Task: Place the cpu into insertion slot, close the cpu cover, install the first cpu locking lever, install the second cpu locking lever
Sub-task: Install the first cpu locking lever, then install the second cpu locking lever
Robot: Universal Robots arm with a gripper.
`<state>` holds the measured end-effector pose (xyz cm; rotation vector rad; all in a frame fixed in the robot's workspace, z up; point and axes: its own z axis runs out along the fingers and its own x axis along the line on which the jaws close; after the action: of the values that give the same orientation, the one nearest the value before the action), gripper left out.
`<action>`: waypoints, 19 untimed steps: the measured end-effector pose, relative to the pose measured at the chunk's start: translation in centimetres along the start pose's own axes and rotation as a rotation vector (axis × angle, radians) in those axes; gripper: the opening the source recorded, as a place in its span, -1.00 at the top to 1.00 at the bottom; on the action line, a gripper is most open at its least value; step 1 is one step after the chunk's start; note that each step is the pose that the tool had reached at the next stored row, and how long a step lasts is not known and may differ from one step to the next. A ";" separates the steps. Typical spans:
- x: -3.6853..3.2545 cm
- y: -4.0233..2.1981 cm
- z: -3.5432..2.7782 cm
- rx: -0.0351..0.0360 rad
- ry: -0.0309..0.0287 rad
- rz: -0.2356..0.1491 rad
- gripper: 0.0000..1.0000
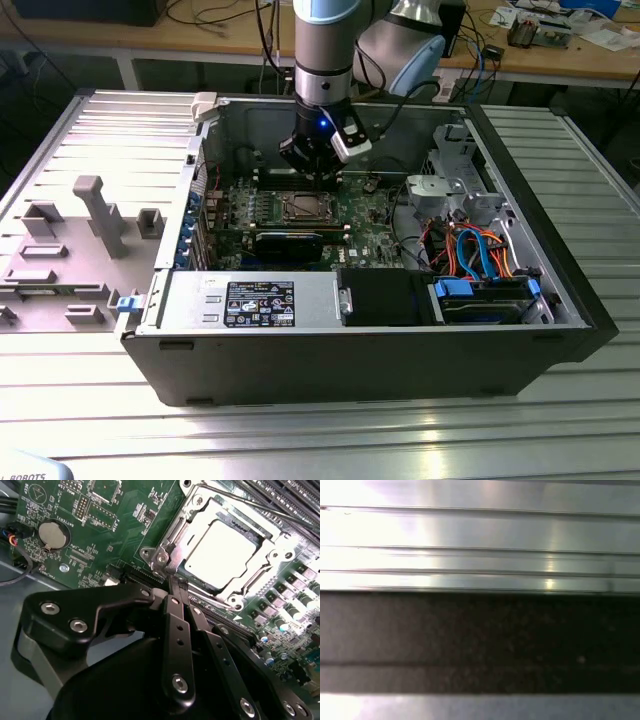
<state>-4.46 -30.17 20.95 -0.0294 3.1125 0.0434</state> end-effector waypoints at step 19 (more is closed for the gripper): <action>0.01 -0.61 -0.02 0.0001 0.0001 0.000 0.79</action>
<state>-4.46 -30.78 20.96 -0.0294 3.1126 0.0432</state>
